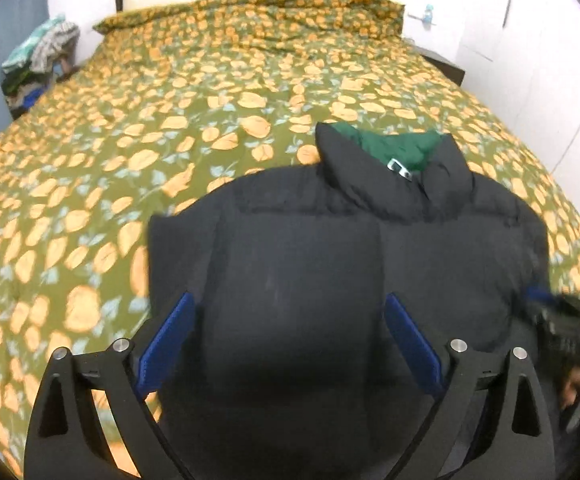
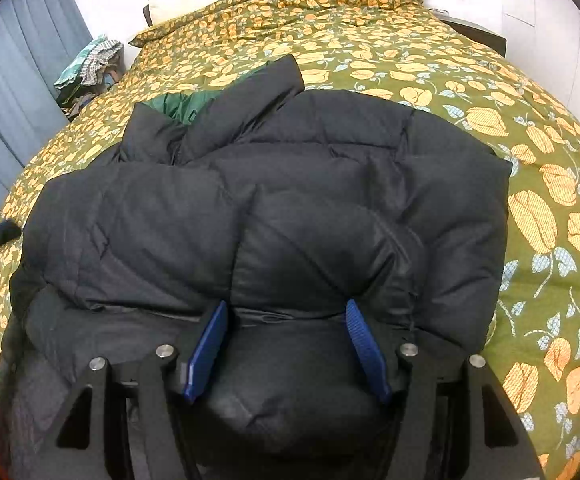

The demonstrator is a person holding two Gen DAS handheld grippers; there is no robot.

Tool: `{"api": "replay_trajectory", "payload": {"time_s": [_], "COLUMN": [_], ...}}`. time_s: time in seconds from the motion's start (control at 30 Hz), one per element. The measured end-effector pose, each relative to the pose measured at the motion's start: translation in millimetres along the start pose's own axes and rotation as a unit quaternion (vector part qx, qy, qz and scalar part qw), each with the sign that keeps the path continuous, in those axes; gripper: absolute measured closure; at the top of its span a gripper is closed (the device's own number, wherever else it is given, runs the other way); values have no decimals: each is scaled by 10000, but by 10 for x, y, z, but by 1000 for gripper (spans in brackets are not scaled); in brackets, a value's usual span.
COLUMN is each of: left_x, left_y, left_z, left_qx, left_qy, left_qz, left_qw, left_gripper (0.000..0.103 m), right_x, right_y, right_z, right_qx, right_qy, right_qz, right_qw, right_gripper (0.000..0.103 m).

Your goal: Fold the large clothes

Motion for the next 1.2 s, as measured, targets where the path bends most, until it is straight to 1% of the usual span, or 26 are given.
{"api": "replay_trajectory", "payload": {"time_s": [0.07, 0.1, 0.17, 0.23, 0.3, 0.43, 0.53, 0.6, 0.7, 0.77, 0.8, 0.87, 0.9, 0.93, 0.97, 1.1, 1.17, 1.2], "left_x": [-114, -140, -171, -154, -107, -35, -25, -69, -43, 118, 199, 467, 583, 631, 698, 717, 755, 792], "left_y": [54, 81, 205, 312, 381, 397, 379, 350, 313, 271, 267, 291, 314, 315, 334, 364, 344, 308], "left_z": [295, 395, 664, 840, 954, 1018, 950, 817, 486, 194, 123, 71, 126, 186, 219, 82, -80, -200], "left_qx": [-272, -340, -442, -517, -578, -609, -597, -539, -203, 46, 102, 74, -57, -189, -240, -202, -87, -16], "left_qy": [88, 105, 251, 336, 394, 327, 359, 348, 194, 113, 110, 271, 395, 433, 395, 388, 365, 319], "left_qz": [-95, -166, -465, -717, -815, -793, -758, -666, -478, -239, -168, -7, 99, 188, 225, -129, -90, 7], "left_qw": [9995, 9992, 9976, 9955, 9942, 9944, 9947, 9957, 9985, 9996, 9997, 9996, 9992, 9987, 9987, 9990, 9993, 9995], "left_gripper": [7, 7, 6, 5, 5, 3, 5, 5, 5, 4, 3, 3, 3, 1, 0, 2, 2, 2], "right_x": [3, 0, 5, 13, 14, 31, 53, 66, 64, 62, 62, 67, 68, 69, 69, 41, 18, 17], "right_y": [7, 10, -2, 2, 7, 7, 9, 17, 22, 26, 28, 40, 43, 52, 57, 70, 92, 106], "right_z": [5, 9, 13, 18, 29, 32, 9, 6, 5, 3, 2, 1, 3, 4, 7, 2, -69, -145], "right_qx": [-6, -16, -38, -49, -37, -32, -8, 4, 12, 15, 20, 47, 66, 91, 116, 195, 249, 301], "right_qy": [-20, -24, -30, -42, -61, -158, -182, -180, -181, -191, -200, -218, -224, -223, -213, -149, -129, -107], "right_qz": [6, 8, 16, 9, -16, -57, -67, -69, -74, -73, -76, -87, -96, -111, -129, -186, -312, -401], "right_qw": [10000, 10000, 10000, 10000, 10000, 9999, 9998, 9998, 9998, 9998, 9998, 9997, 9997, 9996, 9996, 9995, 9991, 9987], "right_gripper": [40, 40, 40, 40, 40, 40, 40, 40, 40, 40, 40, 40, 40, 40, 40, 40, 40, 40]}}
Point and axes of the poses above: each gripper's, at about its wrist camera, not at the fingertips, and z roughly the way its jaws point, y to its left, x to its underside, the point moved 7 cm from there along z, roughly the way its jaws point, and after that the axes turned 8 degrees about -z, right-handed, at the moved point
